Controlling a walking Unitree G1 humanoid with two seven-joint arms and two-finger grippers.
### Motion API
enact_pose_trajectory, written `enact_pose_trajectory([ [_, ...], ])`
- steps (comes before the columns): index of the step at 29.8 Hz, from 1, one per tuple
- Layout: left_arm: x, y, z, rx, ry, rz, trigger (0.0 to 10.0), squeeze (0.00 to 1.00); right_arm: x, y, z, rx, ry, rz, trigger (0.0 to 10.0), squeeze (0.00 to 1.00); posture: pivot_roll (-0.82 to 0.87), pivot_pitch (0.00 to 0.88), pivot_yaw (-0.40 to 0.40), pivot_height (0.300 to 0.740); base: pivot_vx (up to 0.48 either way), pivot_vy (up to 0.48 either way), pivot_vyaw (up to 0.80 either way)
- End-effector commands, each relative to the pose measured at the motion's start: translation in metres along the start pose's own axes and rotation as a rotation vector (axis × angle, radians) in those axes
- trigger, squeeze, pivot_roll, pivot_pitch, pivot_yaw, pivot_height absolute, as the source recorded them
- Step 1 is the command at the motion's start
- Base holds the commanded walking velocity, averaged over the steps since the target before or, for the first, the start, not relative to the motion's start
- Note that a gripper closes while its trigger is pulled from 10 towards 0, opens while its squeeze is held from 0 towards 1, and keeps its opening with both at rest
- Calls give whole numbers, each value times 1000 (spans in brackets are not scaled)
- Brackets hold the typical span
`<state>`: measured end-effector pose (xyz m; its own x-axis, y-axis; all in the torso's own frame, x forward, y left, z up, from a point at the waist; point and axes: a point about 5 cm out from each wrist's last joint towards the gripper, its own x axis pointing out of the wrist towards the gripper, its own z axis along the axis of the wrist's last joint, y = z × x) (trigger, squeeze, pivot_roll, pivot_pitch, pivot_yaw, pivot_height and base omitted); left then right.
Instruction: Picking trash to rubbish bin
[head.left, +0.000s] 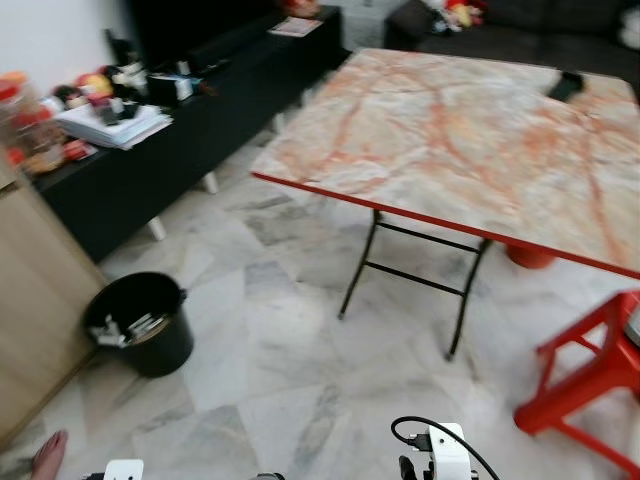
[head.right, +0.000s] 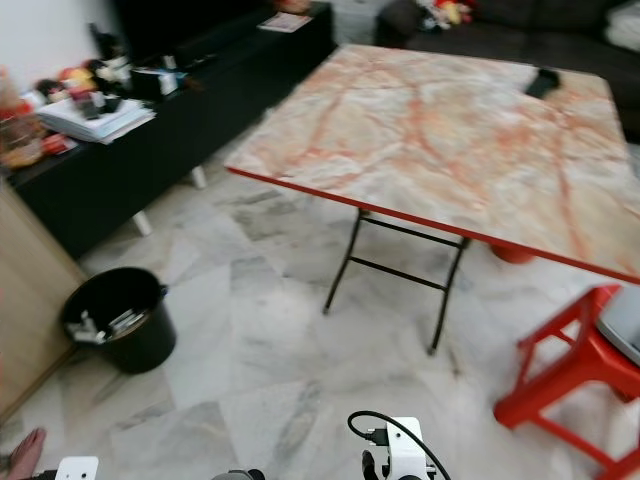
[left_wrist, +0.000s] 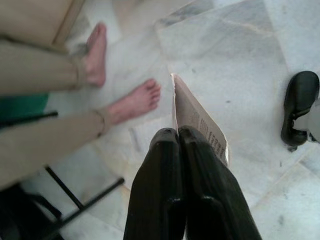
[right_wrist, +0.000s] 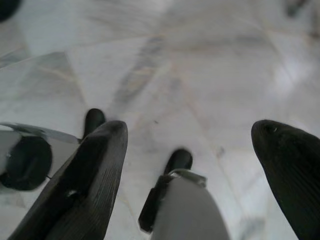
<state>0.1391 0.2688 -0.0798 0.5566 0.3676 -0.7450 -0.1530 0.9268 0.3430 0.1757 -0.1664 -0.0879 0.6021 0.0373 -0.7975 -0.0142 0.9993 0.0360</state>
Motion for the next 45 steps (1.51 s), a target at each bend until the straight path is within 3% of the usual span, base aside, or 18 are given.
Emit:
enact_pose_trajectory([
  [1,1,-4,2,25,2,-28,10000,0,1,-3,5,21,-4,-13,10000,0,93,49,43,740,0,0,800],
  [8,5,-10,23,14,-55,-57,10000,0,4,3,16,-34,-30,18,10000,0,106,32,29,740,0,0,800],
  [13,5,-12,20,57,-33,-57,10000,0,5,4,20,-25,-36,14,10000,0,100,50,26,740,0,0,800],
  [21,3,-18,14,2,-10,-96,10000,0,4,2,17,7,-41,6,10000,0,100,77,18,740,0,0,300],
  [25,3,-20,16,41,-13,-109,10000,0,3,0,14,10,-30,8,10000,0,100,90,13,740,480,0,0],
  [34,4,-21,16,29,-6,-99,10000,0,2,-5,12,-42,-18,-19,10000,0,97,100,2,740,480,0,0],
  [45,4,-19,15,33,-4,-84,10000,0,3,-2,16,-30,-24,-21,10000,0,107,120,1,740,480,0,291],
])
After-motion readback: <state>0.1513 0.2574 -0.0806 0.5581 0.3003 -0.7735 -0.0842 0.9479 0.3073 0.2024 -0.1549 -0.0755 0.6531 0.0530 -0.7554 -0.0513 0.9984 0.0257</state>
